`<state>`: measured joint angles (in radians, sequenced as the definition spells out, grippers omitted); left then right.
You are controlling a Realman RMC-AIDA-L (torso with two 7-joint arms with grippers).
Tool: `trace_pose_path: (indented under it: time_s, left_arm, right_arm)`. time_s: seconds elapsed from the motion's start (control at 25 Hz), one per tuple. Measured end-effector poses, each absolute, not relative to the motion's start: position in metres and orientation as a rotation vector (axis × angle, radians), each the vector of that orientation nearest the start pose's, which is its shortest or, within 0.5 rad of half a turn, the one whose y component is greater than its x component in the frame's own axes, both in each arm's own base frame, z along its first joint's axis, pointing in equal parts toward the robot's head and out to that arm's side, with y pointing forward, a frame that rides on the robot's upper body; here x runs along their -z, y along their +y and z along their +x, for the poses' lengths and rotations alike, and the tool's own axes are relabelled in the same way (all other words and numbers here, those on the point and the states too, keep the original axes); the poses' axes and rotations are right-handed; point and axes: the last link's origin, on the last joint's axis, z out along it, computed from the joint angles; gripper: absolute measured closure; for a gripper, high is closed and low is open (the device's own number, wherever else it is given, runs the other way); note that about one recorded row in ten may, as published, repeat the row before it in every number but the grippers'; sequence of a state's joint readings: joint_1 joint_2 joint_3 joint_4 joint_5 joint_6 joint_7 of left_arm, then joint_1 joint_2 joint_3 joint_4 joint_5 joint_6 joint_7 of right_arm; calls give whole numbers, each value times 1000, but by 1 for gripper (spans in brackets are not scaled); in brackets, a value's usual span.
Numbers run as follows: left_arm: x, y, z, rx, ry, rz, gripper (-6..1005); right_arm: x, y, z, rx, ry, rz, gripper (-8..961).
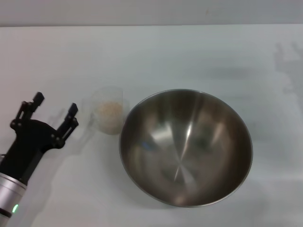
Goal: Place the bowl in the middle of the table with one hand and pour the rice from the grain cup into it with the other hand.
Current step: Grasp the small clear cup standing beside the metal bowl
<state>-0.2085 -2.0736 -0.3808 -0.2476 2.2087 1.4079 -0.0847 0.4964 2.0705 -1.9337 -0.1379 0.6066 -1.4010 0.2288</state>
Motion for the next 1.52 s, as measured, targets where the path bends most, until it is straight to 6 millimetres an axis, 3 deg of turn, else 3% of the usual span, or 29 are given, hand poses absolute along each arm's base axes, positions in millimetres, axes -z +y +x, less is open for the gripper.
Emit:
trace_pose_path:
  time_s: [0.56,1.52]
  left_arm:
    - [74,246,-325,684,-481,-1932,166]
    - [72,272,-328,605,-487,-1935,166]
  right_arm:
    - [-37,352,296,-948,362,-1414,518]
    - [-38,353,299,-933,366,-1419,519]
